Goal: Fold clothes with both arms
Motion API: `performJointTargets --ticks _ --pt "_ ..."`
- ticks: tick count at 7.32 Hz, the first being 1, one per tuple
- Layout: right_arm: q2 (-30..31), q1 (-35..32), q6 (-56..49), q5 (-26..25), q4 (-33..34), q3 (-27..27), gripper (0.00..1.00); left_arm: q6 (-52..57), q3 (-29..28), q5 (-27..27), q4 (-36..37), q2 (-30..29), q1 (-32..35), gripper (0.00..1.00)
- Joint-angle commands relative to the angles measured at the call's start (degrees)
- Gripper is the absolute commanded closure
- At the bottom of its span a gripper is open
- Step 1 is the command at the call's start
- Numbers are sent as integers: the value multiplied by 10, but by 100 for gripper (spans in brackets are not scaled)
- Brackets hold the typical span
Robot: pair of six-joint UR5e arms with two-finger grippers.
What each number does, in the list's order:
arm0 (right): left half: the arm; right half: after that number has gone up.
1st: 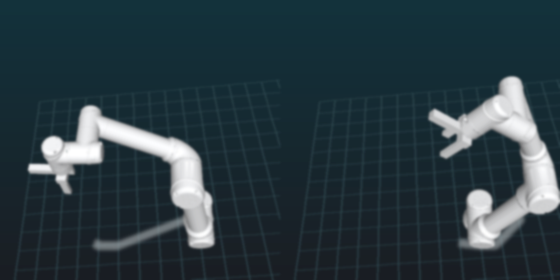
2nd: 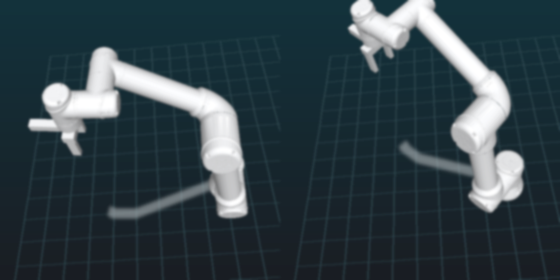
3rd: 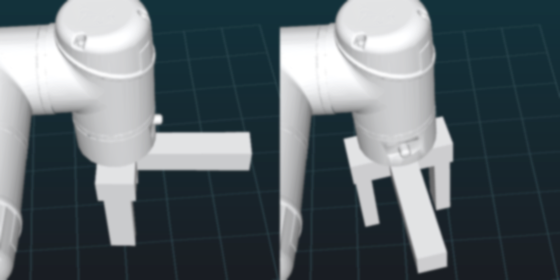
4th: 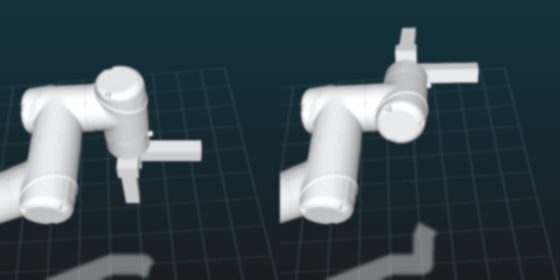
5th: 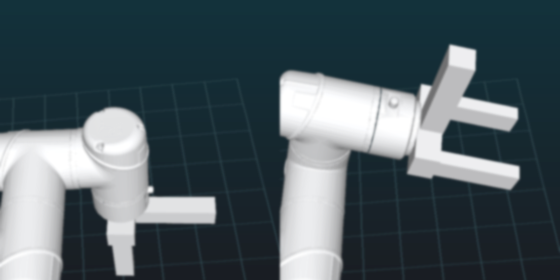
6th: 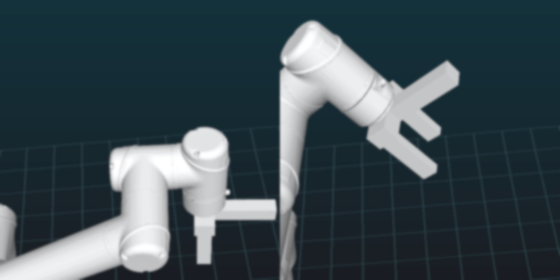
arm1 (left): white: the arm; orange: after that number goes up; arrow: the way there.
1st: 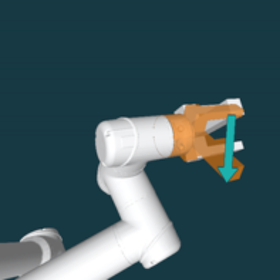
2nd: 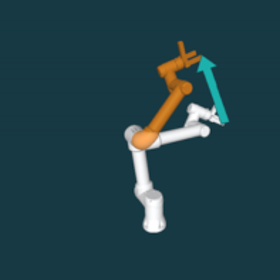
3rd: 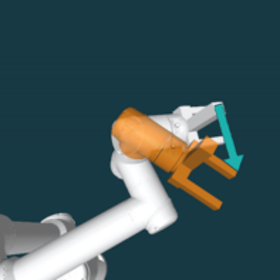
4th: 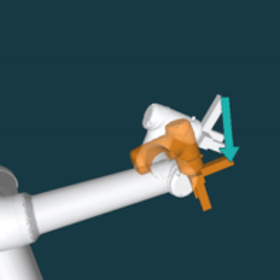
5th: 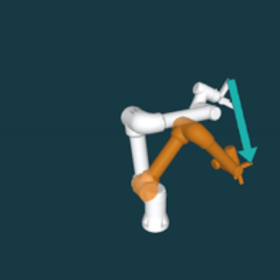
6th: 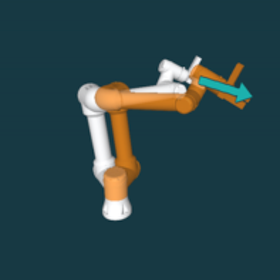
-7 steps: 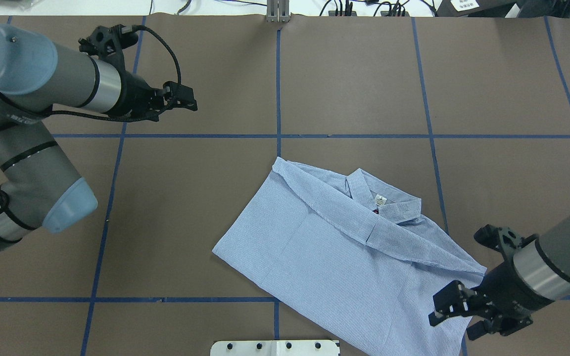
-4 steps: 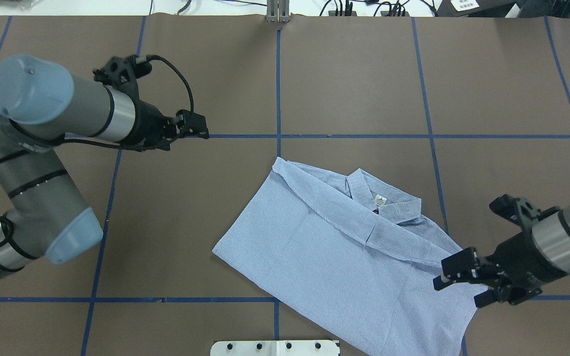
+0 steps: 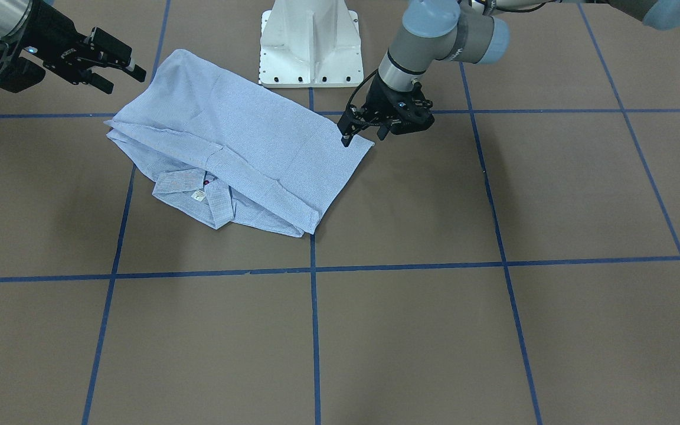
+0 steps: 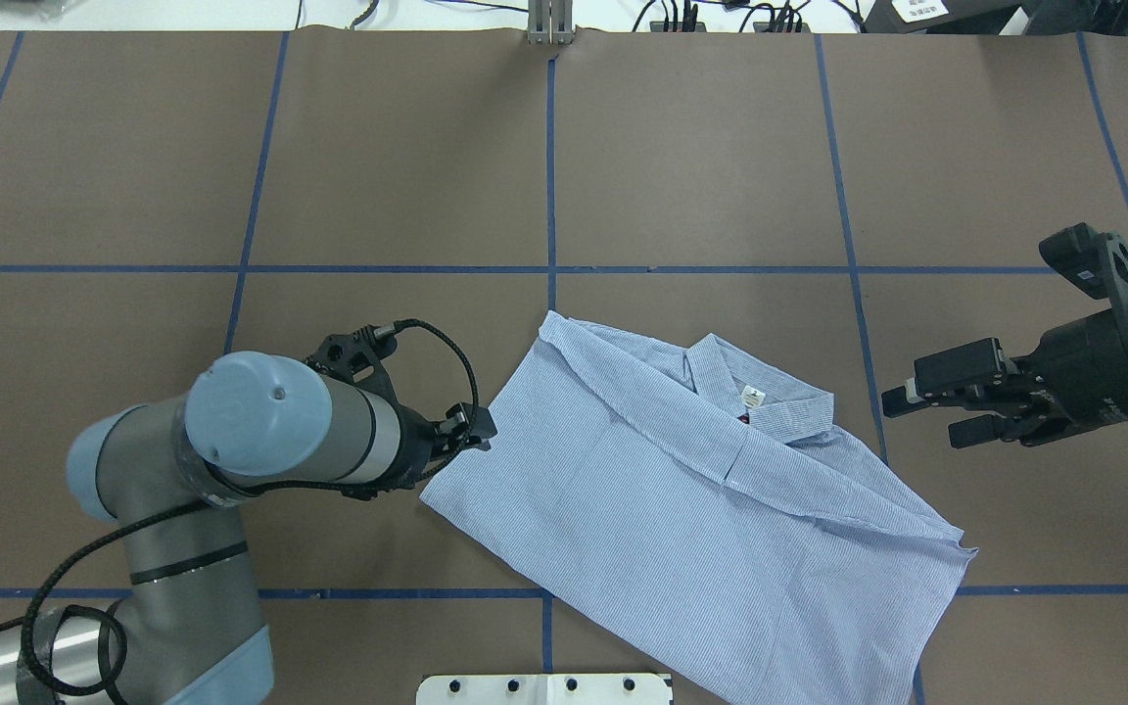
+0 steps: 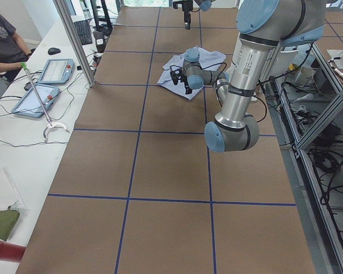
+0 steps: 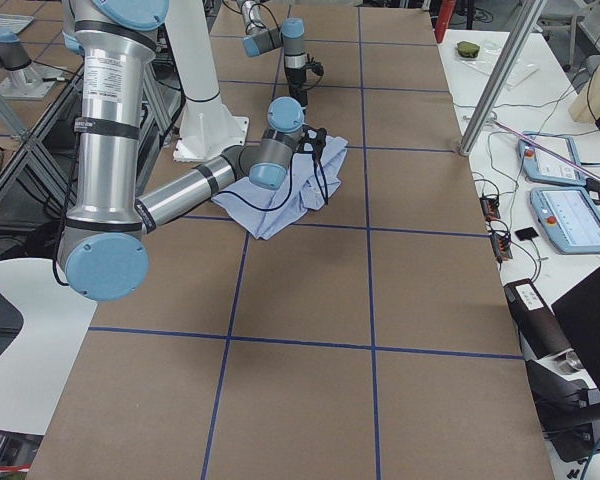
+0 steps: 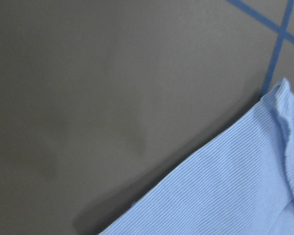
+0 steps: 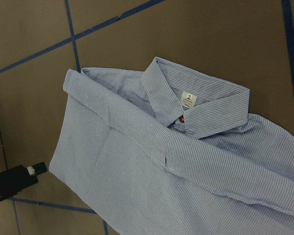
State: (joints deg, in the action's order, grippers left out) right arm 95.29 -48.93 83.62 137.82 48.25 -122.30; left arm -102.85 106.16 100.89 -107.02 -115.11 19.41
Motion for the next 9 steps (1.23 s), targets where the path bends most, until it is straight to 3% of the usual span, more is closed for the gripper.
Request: performJointTargets --ticks 1,8,9 --pt "-10 -4 0 -1 0 7 0 -23 -19 -15 8 -2 -24 7" --pt "-12 -9 0 0 0 11 0 -28 -23 -30 31 -4 -18 28" --pt "-12 -9 0 -1 0 12 0 -28 -23 -30 32 -4 -17 41"
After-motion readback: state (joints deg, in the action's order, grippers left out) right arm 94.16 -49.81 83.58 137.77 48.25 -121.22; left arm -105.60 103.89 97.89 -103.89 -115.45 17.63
